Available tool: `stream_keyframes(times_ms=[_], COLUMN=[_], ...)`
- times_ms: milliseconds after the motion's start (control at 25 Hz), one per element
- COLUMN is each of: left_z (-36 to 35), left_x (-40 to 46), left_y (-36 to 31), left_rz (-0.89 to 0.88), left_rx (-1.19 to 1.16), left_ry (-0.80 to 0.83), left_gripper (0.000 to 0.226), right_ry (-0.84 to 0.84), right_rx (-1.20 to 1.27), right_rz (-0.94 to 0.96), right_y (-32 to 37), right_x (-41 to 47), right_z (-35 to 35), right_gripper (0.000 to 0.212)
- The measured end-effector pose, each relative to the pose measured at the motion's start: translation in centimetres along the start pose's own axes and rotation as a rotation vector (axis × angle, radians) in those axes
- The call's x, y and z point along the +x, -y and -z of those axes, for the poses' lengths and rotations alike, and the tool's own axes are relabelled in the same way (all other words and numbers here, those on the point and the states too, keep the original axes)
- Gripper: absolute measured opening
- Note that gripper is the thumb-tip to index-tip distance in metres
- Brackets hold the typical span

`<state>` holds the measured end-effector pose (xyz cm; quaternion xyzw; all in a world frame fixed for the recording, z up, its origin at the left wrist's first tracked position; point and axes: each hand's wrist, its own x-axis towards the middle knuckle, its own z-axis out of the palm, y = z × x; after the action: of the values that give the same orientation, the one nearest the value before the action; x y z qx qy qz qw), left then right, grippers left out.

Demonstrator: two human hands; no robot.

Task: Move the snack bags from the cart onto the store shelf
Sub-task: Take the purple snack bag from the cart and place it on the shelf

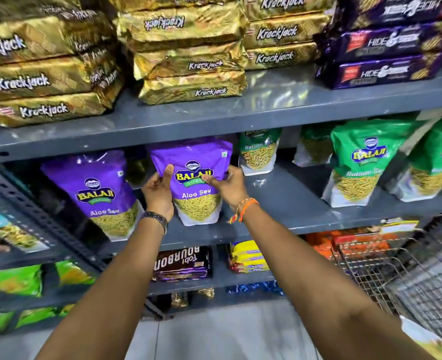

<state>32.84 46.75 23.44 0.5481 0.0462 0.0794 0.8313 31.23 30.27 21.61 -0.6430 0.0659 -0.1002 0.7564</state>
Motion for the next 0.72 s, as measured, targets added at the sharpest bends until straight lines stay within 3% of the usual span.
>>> stream_keyframes(times_ms=[240, 360, 440, 600, 720], left_z=[0.4, -0.5, -1.8, -6.8, -11.6], left_x=[-0.5, -3.4, -6.4, -12.6, -16.6], left_y=[-0.1, -0.5, 0.2, 4.0, 8.1], left_rz=[-0.044, -0.135, -0.203, -0.221, -0.117], left_rx=[0.023, 0.004, 0.027, 0.134, 0.168], left_ry=[-0.124, -0.334, -0.366, -0.16, 0.062], left_gripper=[0.013, 0.05, 0.047, 0.025, 0.022], right_ry=[0.083, 0.0, -0.111, -0.301, -0.438], right_rx=[0.047, 0.175, 0.313, 0.409, 0.45], right_rz=[-0.075, -0.064, -0.075, -0.061, -0.054], right_y=[0.8, 2.2, 3.1, 3.6, 2.8], right_x=[-0.6, -1.6, -3.1, -7.7, -11.8], right_z=[-0.2, 2.3, 5.5, 13.6, 20.4], right_gripper=[0.047, 0.057, 0.057, 0.051, 0.049])
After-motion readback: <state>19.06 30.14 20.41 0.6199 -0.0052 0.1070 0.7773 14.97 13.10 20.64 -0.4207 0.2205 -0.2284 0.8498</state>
